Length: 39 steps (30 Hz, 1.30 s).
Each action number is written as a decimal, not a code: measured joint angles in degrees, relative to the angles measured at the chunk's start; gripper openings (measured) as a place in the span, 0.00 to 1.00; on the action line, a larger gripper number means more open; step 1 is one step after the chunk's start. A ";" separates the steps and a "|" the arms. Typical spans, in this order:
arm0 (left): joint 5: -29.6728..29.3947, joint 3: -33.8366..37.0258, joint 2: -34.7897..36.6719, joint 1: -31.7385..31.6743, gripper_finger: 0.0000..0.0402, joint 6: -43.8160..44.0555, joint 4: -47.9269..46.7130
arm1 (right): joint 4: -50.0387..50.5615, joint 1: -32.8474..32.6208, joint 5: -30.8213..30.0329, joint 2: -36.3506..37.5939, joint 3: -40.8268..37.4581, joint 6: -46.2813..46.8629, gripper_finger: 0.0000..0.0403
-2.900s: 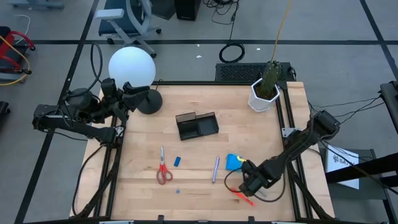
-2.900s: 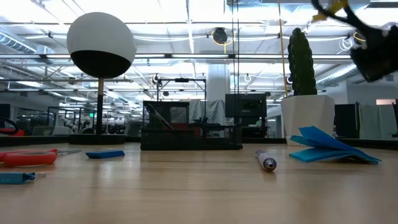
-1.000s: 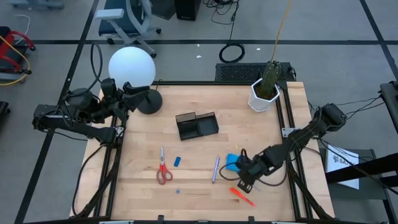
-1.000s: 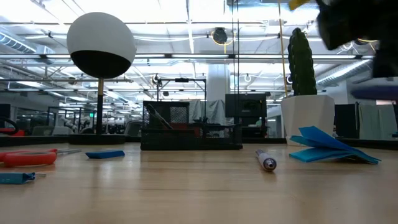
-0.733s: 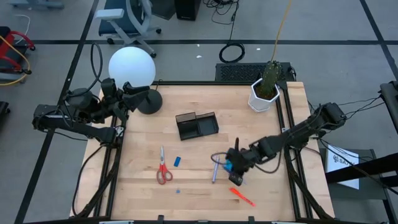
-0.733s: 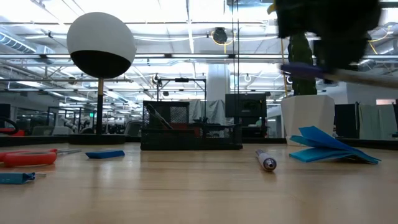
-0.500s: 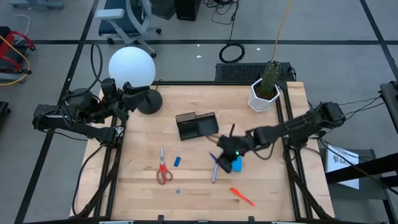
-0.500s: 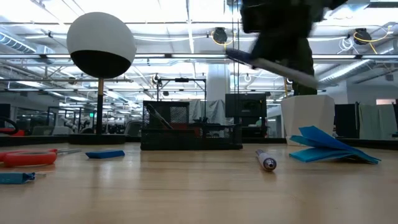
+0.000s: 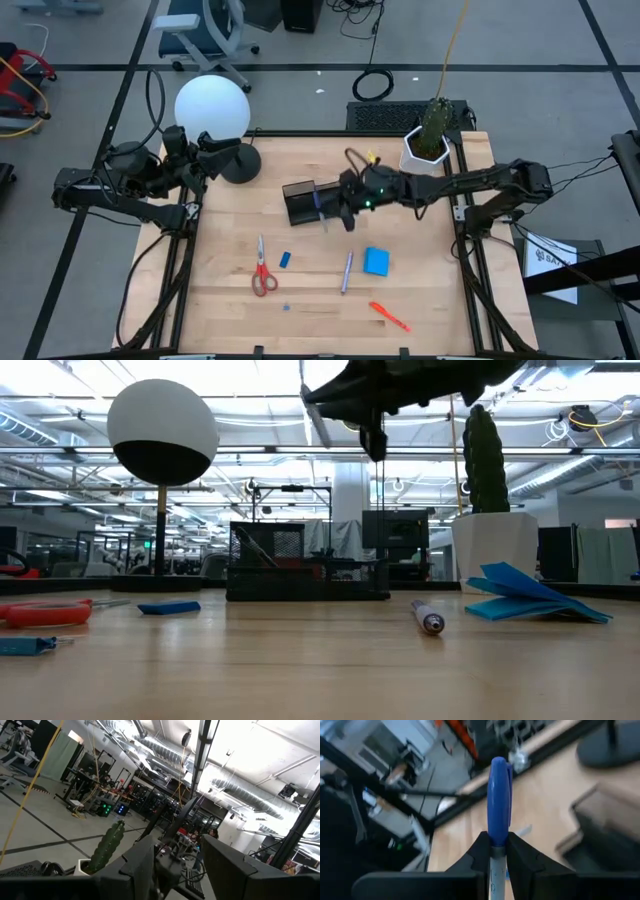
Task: Pick and place office supplies into organizer
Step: Put the violet marker pen into the black desk organizer
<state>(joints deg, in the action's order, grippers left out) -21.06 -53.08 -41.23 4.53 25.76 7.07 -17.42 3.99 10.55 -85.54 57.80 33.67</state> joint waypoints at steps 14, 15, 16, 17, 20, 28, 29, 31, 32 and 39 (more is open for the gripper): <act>-0.01 0.00 0.00 -0.01 0.42 0.01 0.02 | -12.96 8.36 -1.77 -2.58 0.09 -9.59 0.08; -0.02 0.00 0.00 -0.02 0.42 0.00 0.02 | -13.96 8.60 -1.82 -3.31 0.09 -9.79 0.08; -0.01 0.00 -0.01 0.00 0.42 0.00 0.00 | -15.69 8.83 -1.85 -4.22 0.09 -10.12 0.08; -0.02 0.00 0.00 -0.02 0.42 0.02 0.02 | -17.41 8.93 -1.99 -5.12 0.09 -10.40 0.08; -0.02 0.00 0.00 -0.02 0.42 0.00 0.05 | -21.10 9.35 -2.99 -8.05 0.09 -10.82 0.08; 0.00 0.00 -0.01 -0.02 0.42 0.01 0.04 | -25.91 10.55 -2.99 -15.34 0.09 -10.86 0.08; -0.02 0.00 0.00 -0.01 0.42 0.00 0.04 | -26.67 10.67 -2.95 -16.19 0.09 -10.86 0.08; -0.01 0.00 0.00 0.00 0.42 0.02 0.04 | -28.91 10.96 -2.89 -17.92 0.09 -10.99 0.08; 0.00 0.00 -0.01 -0.02 0.42 0.01 0.04 | -29.88 11.05 -2.86 -18.62 0.09 -11.01 0.08; 0.00 0.00 -0.02 -0.01 0.42 0.01 0.02 | -31.19 11.74 -2.82 -21.89 0.09 -12.30 0.08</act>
<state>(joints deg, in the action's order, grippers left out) -21.06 -53.08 -41.25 4.53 25.77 7.09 -48.61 15.73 7.73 -107.43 57.89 21.37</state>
